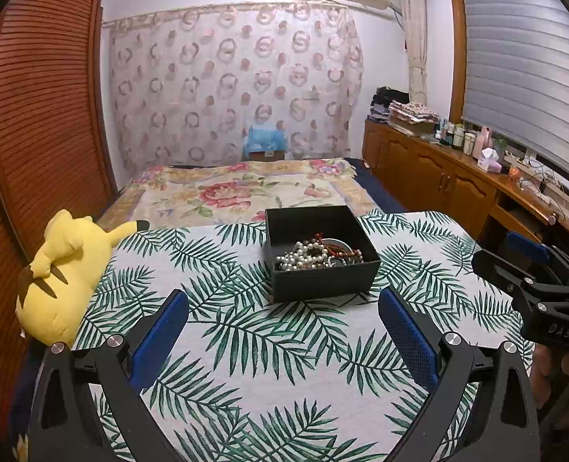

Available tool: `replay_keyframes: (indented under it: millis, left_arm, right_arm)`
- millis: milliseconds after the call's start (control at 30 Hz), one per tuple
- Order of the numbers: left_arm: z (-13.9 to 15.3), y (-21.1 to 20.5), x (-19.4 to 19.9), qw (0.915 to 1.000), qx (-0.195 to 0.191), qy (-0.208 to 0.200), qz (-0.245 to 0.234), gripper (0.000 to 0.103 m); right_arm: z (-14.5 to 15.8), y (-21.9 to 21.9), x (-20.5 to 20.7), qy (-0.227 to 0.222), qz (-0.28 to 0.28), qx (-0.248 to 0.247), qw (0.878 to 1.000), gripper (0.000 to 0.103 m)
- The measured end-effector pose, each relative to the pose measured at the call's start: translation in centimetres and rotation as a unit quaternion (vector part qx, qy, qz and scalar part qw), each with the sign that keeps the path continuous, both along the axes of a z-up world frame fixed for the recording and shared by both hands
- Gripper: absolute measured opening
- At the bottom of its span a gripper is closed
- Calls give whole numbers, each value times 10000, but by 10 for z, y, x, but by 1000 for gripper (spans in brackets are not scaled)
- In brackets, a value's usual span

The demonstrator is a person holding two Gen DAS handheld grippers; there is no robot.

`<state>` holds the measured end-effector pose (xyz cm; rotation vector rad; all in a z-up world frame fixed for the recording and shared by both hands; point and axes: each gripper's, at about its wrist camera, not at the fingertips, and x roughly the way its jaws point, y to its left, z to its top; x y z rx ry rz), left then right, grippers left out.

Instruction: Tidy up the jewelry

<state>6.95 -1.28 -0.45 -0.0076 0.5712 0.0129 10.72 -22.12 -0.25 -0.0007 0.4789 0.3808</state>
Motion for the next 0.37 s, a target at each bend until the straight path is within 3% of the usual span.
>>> replay_keyframes:
  millis: [367]
  left_arm:
    - [2,-5,1,10000,-5,-37,1,95]
  right_arm:
    - [-1,2,-1,-6,-16,10,10000,101]
